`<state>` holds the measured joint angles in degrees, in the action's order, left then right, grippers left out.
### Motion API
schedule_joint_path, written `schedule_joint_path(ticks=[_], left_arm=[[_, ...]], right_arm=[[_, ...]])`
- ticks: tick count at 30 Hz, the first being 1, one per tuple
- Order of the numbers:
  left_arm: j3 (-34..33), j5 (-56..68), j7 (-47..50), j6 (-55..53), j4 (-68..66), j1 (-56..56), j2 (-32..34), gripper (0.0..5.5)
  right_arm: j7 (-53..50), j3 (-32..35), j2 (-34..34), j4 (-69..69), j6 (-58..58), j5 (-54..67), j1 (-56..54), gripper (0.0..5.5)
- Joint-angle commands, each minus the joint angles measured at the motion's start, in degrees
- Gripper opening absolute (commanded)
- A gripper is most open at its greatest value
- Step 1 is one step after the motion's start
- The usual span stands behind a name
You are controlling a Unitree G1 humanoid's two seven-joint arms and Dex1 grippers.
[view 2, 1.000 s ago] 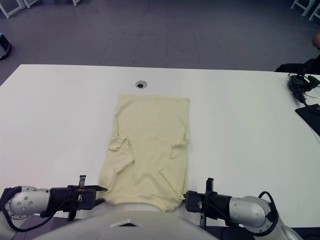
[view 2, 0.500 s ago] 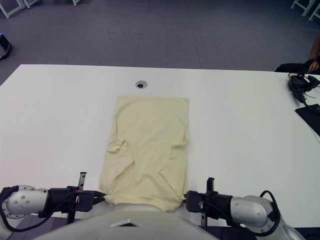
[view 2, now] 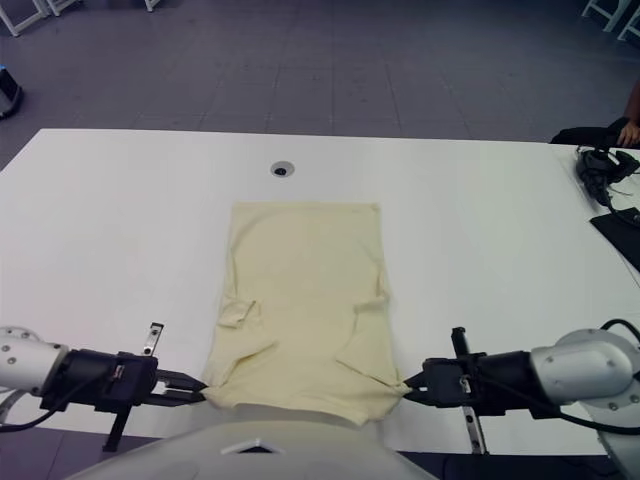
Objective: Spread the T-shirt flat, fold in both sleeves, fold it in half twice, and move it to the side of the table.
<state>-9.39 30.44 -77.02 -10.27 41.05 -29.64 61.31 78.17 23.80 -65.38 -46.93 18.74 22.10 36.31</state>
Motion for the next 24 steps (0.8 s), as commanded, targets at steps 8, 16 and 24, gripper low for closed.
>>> schedule_joint_path(ticks=[8,16,24], left_arm=[[-5.5,18.1,2.0,-11.8,4.0,6.8,1.3,0.00],[4.3,15.2,9.4,-17.6,-9.5,27.0,-3.7,0.00],[12.2,3.2,14.1,-15.7,-30.2,40.9,-11.6,0.00]], right_arm=[[3.3,6.5,-3.2,0.6,10.1,11.4,-7.5,0.04],[-0.1,-16.4,-4.8,18.3,16.6,11.1,-37.8,0.04],[-1.7,-37.7,9.5,43.9,15.3,-3.4,-64.8,0.04]])
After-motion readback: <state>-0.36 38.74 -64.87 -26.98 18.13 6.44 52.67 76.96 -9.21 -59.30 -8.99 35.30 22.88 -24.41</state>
